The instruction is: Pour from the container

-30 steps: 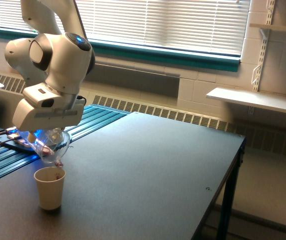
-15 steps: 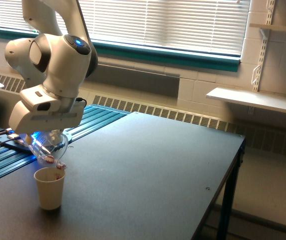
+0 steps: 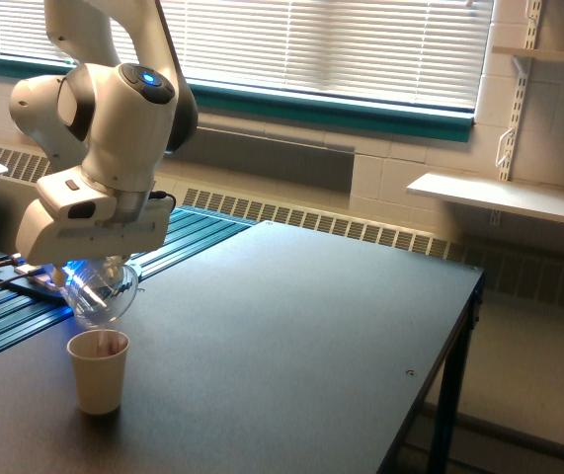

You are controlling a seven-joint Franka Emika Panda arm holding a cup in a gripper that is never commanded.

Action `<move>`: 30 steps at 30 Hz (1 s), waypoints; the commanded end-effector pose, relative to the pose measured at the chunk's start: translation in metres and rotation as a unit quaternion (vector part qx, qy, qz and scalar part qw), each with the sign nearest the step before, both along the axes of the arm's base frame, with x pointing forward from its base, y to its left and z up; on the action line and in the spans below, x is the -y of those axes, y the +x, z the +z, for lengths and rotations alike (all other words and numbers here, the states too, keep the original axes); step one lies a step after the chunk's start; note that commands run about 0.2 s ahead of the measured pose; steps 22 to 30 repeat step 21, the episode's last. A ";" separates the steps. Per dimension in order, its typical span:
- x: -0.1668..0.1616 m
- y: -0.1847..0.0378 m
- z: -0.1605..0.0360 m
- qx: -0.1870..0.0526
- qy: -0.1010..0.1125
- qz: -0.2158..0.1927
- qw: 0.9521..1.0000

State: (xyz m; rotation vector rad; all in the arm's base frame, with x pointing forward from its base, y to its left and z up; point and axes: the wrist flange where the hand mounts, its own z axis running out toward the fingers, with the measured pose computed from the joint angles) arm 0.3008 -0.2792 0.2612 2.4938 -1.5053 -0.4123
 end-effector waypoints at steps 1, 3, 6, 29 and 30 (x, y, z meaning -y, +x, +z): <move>0.001 0.002 0.000 0.000 0.008 0.000 1.000; 0.000 0.002 0.000 0.003 0.008 -0.002 1.000; -0.001 0.003 0.001 0.003 0.003 0.002 1.000; -0.006 0.008 0.007 0.016 -0.026 0.008 1.000; -0.006 0.008 0.007 0.016 -0.026 0.008 1.000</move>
